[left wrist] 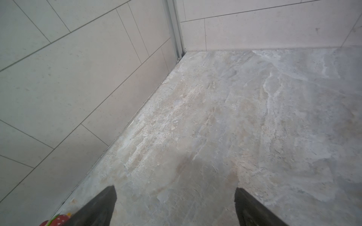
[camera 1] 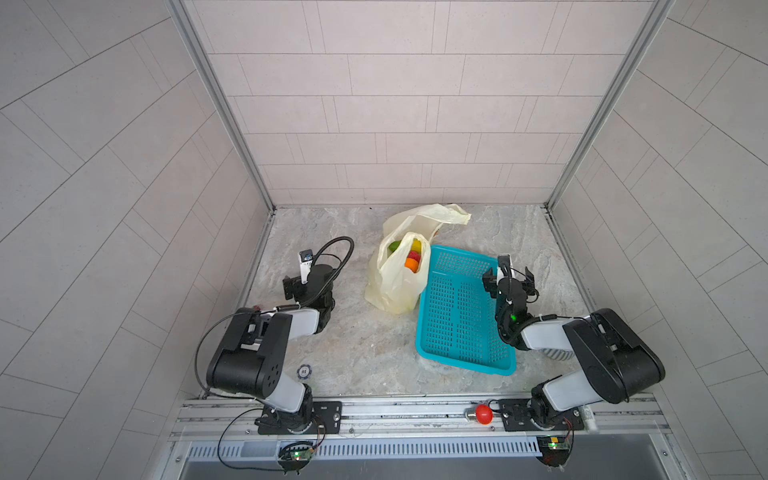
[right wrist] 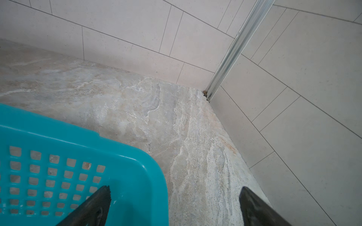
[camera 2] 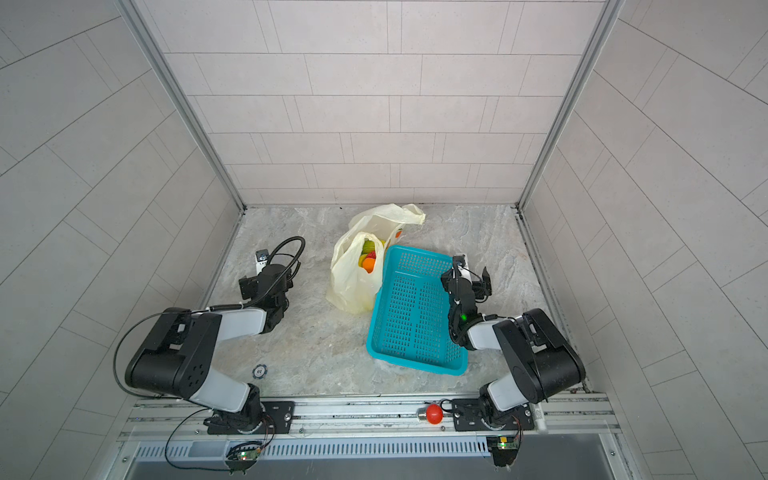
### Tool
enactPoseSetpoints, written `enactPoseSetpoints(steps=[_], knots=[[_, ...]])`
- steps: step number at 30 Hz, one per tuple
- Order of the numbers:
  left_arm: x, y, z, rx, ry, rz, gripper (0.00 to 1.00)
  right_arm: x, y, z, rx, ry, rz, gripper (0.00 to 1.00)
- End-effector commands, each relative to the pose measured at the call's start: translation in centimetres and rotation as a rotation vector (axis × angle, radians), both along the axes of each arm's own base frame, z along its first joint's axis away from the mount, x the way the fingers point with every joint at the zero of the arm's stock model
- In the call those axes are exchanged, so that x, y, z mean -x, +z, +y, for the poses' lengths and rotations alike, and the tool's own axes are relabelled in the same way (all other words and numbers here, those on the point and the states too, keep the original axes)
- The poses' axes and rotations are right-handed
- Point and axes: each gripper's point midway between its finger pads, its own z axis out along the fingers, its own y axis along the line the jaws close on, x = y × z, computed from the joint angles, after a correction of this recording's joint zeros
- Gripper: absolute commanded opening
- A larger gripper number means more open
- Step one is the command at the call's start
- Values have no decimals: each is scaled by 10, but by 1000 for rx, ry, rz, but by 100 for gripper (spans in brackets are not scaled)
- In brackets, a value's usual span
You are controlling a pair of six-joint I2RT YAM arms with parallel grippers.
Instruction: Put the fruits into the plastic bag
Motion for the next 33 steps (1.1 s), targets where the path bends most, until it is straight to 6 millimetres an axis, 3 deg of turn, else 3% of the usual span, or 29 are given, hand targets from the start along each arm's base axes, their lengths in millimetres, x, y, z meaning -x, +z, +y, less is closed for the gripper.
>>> enactPoseSetpoints(steps=[1,3,6,11,25,29,33], knots=[[-11,12,-11,43,-100,-93,100,-6,-21,-11,-137,48,24,99],[-14,5,-17,40,-153,-129,100,-17,-23,-17,-139,44,4,99],[-15,4,-16,51,-150,-104,100,-16,-27,-19,-161,21,86,99],[-13,7,-16,45,-153,-131,100,-10,-21,-13,-115,57,-18,99],[-13,7,-19,23,-145,-134,100,-10,-20,-12,-110,68,-20,99],[-22,-3,-13,104,-181,-89,100,-11,-20,-12,-111,68,-19,99],[-20,1,-14,99,-182,-104,100,-11,-21,-12,-112,68,-15,99]])
